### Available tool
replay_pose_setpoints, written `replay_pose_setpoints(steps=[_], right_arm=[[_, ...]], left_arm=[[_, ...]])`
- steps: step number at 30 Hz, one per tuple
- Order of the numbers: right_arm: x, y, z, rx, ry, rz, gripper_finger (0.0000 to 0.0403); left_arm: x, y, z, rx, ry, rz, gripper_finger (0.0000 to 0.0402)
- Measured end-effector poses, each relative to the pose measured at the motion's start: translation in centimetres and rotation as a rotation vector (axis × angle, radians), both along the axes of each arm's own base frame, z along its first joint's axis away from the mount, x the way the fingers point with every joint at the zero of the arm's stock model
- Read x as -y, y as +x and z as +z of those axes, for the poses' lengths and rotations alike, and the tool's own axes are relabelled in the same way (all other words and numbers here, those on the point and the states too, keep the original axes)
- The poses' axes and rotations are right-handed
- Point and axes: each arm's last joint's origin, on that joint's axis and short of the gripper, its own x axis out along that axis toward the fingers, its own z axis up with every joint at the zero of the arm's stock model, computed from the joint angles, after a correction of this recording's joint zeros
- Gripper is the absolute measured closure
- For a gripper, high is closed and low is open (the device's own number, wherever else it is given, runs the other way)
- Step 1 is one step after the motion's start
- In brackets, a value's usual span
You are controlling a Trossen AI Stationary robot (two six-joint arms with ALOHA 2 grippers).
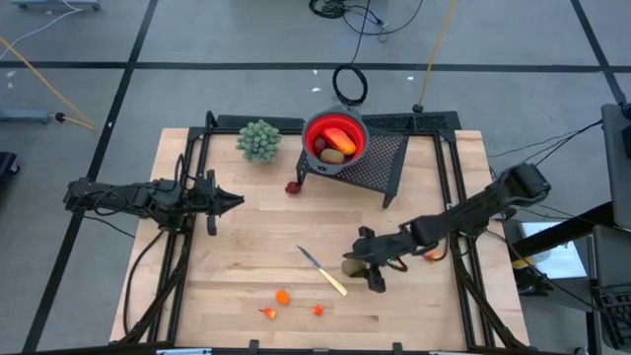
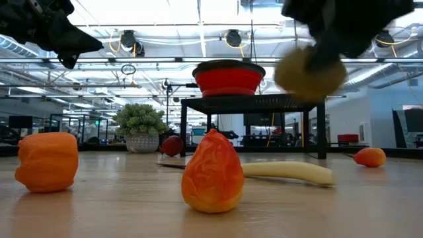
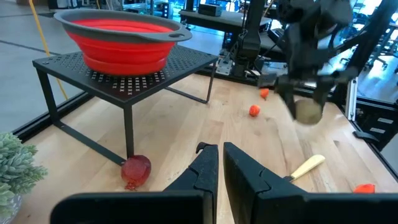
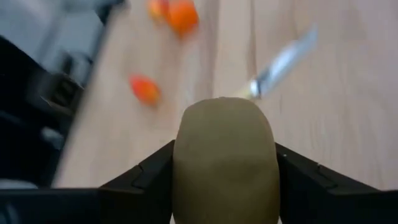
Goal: Pick & Place Fruit
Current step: Put the brown kiwi into the red strainer bowl on the shelf
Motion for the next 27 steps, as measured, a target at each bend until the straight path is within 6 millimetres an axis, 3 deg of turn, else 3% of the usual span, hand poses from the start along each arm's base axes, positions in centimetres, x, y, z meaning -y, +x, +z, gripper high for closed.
replay_pose_setpoints(steps=[8,13,18,27], right_arm=[[1.3,-0.4,6.8,0.421,0.130,-0.087,0.0198],[2.6,-1.1,10.0,0.623,0.177,-0.162,0.0198],[3.7,-1.6,11.7,0.728,0.214,-0.195,0.0198],[4.2,-1.7,12.7,0.816,0.243,-0.212,0.0198]], left_arm=[[0.0,0.0,0.0,0.000,0.000,0.000,0.0378],[0.0,0.0,0.0,0.001,0.000,0.000,0.0378],[0.0,0.0,0.0,0.001,0.000,0.000,0.0378],[0.0,0.0,0.0,0.002,-0.008,0.001,0.0378]])
